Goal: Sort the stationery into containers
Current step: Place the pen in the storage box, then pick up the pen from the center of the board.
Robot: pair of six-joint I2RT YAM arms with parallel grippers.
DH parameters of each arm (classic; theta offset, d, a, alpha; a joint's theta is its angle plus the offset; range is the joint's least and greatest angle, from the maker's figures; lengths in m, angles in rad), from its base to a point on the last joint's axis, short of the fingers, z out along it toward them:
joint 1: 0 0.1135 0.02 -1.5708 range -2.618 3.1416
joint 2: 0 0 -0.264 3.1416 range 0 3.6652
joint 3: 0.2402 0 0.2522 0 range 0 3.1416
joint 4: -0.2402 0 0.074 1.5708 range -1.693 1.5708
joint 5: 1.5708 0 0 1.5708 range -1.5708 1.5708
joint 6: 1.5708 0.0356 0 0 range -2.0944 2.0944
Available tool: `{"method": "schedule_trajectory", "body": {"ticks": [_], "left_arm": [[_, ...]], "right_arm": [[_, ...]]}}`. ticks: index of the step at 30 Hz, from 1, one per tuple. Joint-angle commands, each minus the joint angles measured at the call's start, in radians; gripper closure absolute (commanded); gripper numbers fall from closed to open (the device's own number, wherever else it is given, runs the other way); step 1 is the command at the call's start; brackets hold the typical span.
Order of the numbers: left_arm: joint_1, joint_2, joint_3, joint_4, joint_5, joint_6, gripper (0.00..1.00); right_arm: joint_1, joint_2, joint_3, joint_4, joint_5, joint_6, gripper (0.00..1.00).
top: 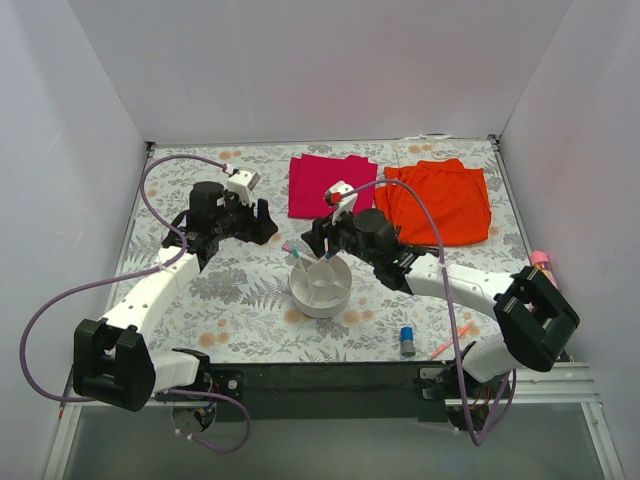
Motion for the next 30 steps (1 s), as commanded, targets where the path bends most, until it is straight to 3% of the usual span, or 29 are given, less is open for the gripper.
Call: {"method": "schedule_trajectory", "body": {"ticks": [1, 9, 13, 16, 17, 18, 19, 20, 24, 30], "left_arm": [[0.007, -0.047, 0.011, -0.006, -0.009, 0.003, 0.41], [0.007, -0.106, -0.041, 0.010, -0.036, 0.007, 0.39], [0.005, -0.134, -0.042, -0.032, -0.084, 0.007, 0.39], [0.007, -0.129, 0.004, -0.144, -0.099, -0.021, 0.37], [0.007, -0.125, 0.017, -0.205, -0.087, -0.032, 0.37], [0.005, -0.119, 0.034, -0.232, -0.081, -0.035, 0.37], [0.007, -0.110, 0.034, -0.249, -0.079, -0.036, 0.30], [0.007, -0.109, 0.029, -0.252, -0.090, -0.039, 0.28], [0.010, -0.099, 0.012, -0.209, -0.098, -0.070, 0.27], [0.018, -0.004, 0.098, -0.240, -0.091, 0.031, 0.27]], "right_arm": [[0.007, -0.097, 0.063, -0.048, 0.032, -0.087, 0.33], [-0.002, -0.283, 0.120, -0.300, 0.171, -0.231, 0.31], [-0.028, -0.326, 0.161, -0.459, 0.146, -0.421, 0.24], [-0.158, -0.297, 0.290, -0.728, 0.000, -0.477, 0.14], [-0.260, -0.230, 0.340, -0.925, -0.077, -0.480, 0.12], [-0.305, -0.191, 0.432, -1.014, -0.152, -0.483, 0.05], [-0.338, -0.151, 0.463, -1.089, -0.154, -0.519, 0.02], [-0.397, -0.087, 0.488, -1.198, -0.161, -0.555, 0.02], [-0.468, -0.047, 0.473, -1.274, -0.185, -0.880, 0.04], [-0.534, 0.010, 0.402, -1.357, -0.228, -1.229, 0.20]]}}
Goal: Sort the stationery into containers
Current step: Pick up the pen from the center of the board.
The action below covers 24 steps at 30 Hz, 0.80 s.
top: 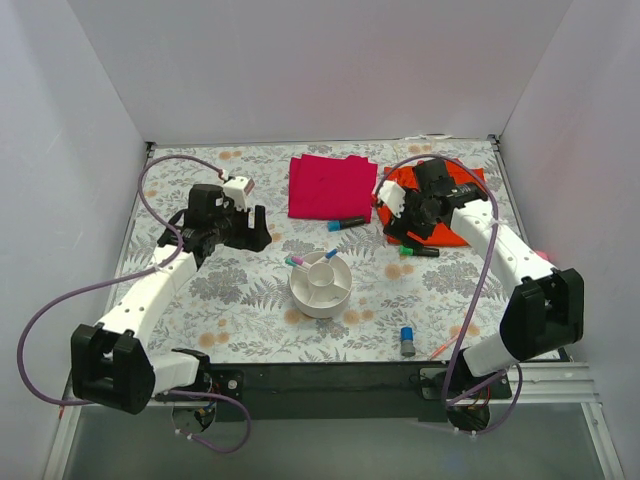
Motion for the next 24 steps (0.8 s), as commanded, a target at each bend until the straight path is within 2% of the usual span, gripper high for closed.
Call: {"method": "schedule_trajectory", "body": {"ticks": [1, 7, 11, 13, 16, 17, 19, 22, 24], "left_arm": [[0.007, 0.049, 0.084, -0.024, -0.036, 0.086, 0.27], [0.010, 0.118, 0.132, -0.025, -0.051, 0.141, 0.28], [0.012, 0.154, 0.167, -0.031, -0.016, 0.210, 0.33], [0.010, 0.196, 0.207, -0.022, 0.005, 0.236, 0.33], [0.010, 0.262, 0.292, 0.004, 0.152, 0.362, 0.32], [0.008, 0.279, 0.320, 0.010, 0.255, 0.399, 0.32], [0.010, 0.348, 0.400, 0.028, 0.320, 0.468, 0.32], [0.007, 0.427, 0.493, 0.031, 0.309, 0.444, 0.33], [0.007, 0.476, 0.520, 0.030, 0.256, 0.413, 0.34]], "right_arm": [[-0.040, 0.008, -0.040, -0.124, -0.077, -0.349, 0.25], [-0.118, 0.123, 0.021, -0.152, -0.135, -0.403, 0.36], [-0.149, 0.145, 0.035, -0.147, -0.189, -0.427, 0.38], [-0.171, 0.163, 0.051, -0.147, -0.226, -0.386, 0.38], [-0.187, 0.183, 0.073, -0.141, -0.309, -0.311, 0.38], [-0.188, 0.188, 0.074, -0.138, -0.335, -0.294, 0.39], [-0.187, 0.192, 0.084, -0.120, -0.362, -0.254, 0.41], [-0.175, 0.180, 0.074, -0.051, -0.395, -0.240, 0.42], [-0.155, 0.183, 0.068, -0.043, -0.346, -0.326, 0.42]]}}
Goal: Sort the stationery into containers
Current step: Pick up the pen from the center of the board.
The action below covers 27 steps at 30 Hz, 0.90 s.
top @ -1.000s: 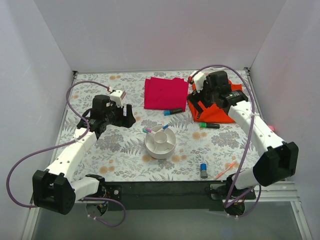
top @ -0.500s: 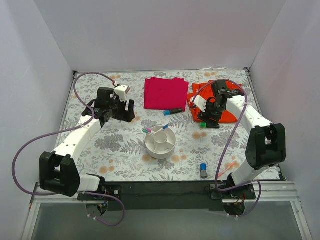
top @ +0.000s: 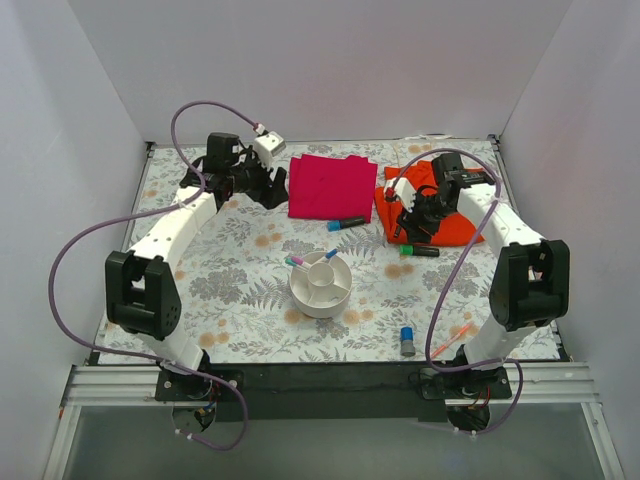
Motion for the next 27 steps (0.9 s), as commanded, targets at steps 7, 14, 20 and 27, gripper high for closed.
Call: {"method": "schedule_trajectory", "body": {"ticks": [7, 14, 20, 27], "left_arm": [[0.001, 0.049, 0.031, 0.045, -0.038, -0.015, 0.35], [0.001, 0.023, -0.013, 0.039, -0.043, -0.043, 0.35], [0.001, 0.012, -0.025, 0.032, -0.058, -0.045, 0.35], [0.001, 0.010, -0.029, 0.025, -0.070, -0.048, 0.35]], "right_arm": [[0.034, 0.008, -0.050, 0.023, 0.088, -0.283, 0.42], [0.045, 0.149, 0.065, -0.062, 0.108, -0.286, 0.39], [0.059, 0.192, 0.087, -0.085, 0.099, -0.298, 0.39], [0.068, 0.221, 0.053, -0.102, 0.113, -0.303, 0.40]]}}
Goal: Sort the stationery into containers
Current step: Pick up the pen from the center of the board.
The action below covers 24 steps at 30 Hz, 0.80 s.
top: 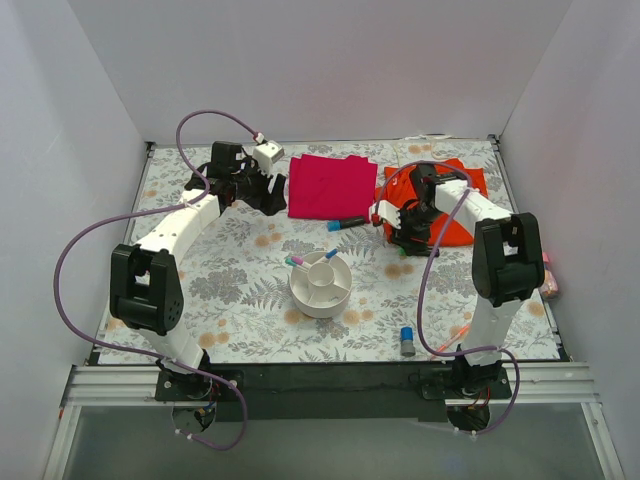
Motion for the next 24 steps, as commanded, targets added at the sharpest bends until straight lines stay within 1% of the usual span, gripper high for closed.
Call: {"method": "schedule_trajectory", "body": {"ticks": [1, 8, 18, 20, 22, 23, 24], "left_arm": [[0.000, -0.056, -0.009, -0.008, -0.013, -0.003, 0.35], [0.002, -0.034, 0.005, -0.008, -0.010, -0.010, 0.35], [0.000, -0.031, 0.003, -0.008, 0.002, -0.021, 0.35], [0.000, -0.031, -0.002, -0.008, 0.004, -0.024, 0.35], [0.000, -0.031, -0.005, -0.008, 0.008, -0.026, 0.35], [0.002, -0.031, -0.005, -0.008, 0.010, -0.027, 0.35], [0.000, -0.031, -0.003, -0.008, 0.015, -0.027, 0.35]], "right_arm": [[0.007, 0.019, 0.001, -0.044, 0.000, -0.020, 0.41], [0.009, 0.056, -0.013, -0.034, 0.049, -0.002, 0.38], [0.009, 0.094, 0.005, 0.002, 0.063, 0.026, 0.32], [0.010, 0.099, 0.005, 0.010, 0.069, 0.030, 0.36], [0.015, 0.105, 0.004, 0.012, 0.078, 0.041, 0.48], [0.016, 0.105, 0.004, 0.012, 0.079, 0.047, 0.58], [0.019, 0.102, 0.001, 0.012, 0.079, 0.050, 0.62]]}}
